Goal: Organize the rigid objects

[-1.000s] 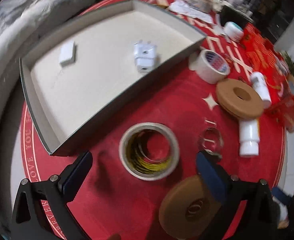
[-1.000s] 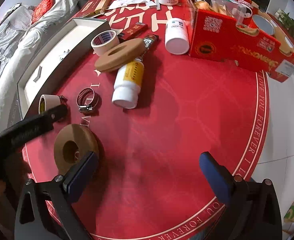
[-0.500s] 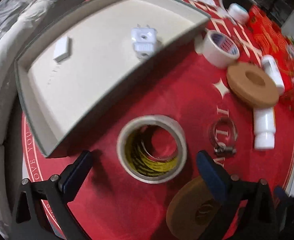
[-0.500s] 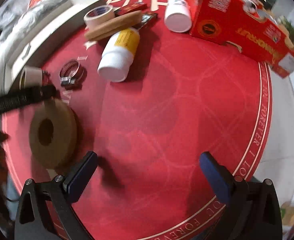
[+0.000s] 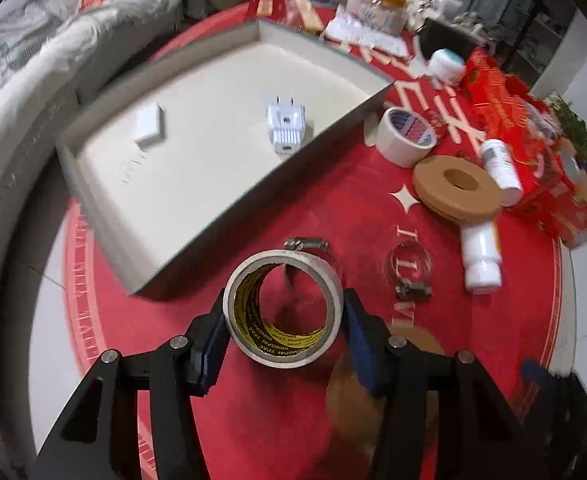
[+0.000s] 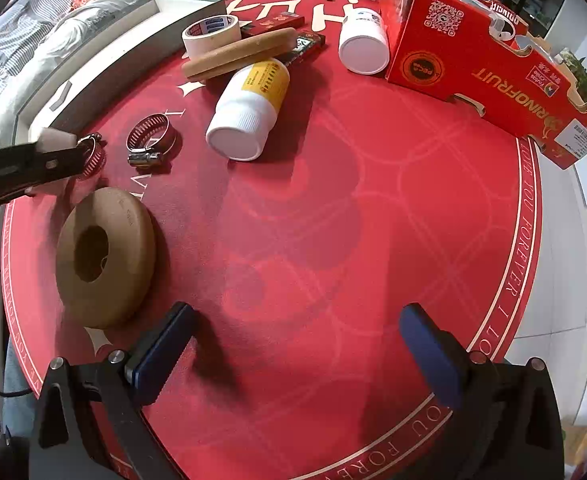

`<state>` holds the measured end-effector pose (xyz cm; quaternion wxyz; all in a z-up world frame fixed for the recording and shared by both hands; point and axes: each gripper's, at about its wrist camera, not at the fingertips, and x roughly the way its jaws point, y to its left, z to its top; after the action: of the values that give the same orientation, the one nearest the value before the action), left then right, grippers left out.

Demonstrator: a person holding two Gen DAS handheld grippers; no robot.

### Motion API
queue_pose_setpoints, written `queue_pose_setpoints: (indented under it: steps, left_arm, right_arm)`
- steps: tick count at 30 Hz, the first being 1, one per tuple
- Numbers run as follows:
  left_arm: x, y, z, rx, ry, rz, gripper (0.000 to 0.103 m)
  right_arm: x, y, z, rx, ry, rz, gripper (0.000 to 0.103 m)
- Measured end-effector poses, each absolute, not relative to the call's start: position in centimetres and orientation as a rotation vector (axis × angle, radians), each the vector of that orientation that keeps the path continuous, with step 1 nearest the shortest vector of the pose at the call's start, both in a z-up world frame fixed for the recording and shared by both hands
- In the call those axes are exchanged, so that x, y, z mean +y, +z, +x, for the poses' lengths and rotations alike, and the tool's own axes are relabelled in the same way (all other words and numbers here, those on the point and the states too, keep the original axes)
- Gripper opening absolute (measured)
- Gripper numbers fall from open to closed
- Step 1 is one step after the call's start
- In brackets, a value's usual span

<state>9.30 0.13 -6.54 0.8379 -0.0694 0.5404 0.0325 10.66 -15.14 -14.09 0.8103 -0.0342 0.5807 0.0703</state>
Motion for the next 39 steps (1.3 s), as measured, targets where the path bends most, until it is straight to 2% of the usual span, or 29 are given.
queue_pose_setpoints:
  steps: [3,10,11,13,15,17,18,23,26,32,39]
  left_arm:
    - [1.0,-5.7,6.8,1.149,0.064,-0.118,0.057]
    - [1.8,-9.8,4.7,1.28,0.146,-0.115,0.06]
    - [1.6,-10.2,4.6,1.28,0.148,-0.118,0.063]
    - [1.3,-10.2,4.5,1.242,0.17,-0.105,0.085]
    - [1.1,-10.5,4.7,1.233,0.17,-0.09,0.086]
    - [1.2,-10.9,4.9,1.226,0.172,-0.105,0.094]
    - [1.5,-11.2,5.0,1.234,0.188,-0.116,0.103]
    - [1.7,-12.0,4.6,1.196,0.192,-0.142,0.103]
    - [1.8,-12.3,4.1,1.188,0.18,-0.131,0.103]
    - [2.1,-12.3,3.4,1.185,0.167,-0.121,0.103]
    - [3.2,-11.0,3.0,1.202,0.14,-0.107,0.103]
  right_arm:
    - [-15.1,-14.1,10.8,1.239,0.15,-0.073,0.103]
    - [-15.1,-14.2,10.2,1.21,0.15,-0.073,0.103]
    - [-15.1,-14.2,10.1,1.209,0.15,-0.072,0.103]
    - [-15.0,-14.2,10.0,1.21,0.15,-0.074,0.103]
    - [-15.0,-14.2,10.0,1.211,0.151,-0.075,0.103]
    - [-15.0,-14.2,10.0,1.207,0.152,-0.077,0.103]
    - [-15.0,-14.2,9.9,1.202,0.152,-0.078,0.103]
    - [-15.0,-14.3,9.5,1.181,0.161,-0.083,0.103]
    - [-14.9,-14.2,10.1,1.241,0.175,-0.085,0.103]
    - [-12.8,-11.8,10.9,1.243,0.296,0.078,0.103]
    - [-5.5,-12.6,13.6,1.307,0.344,-0.069,0.103]
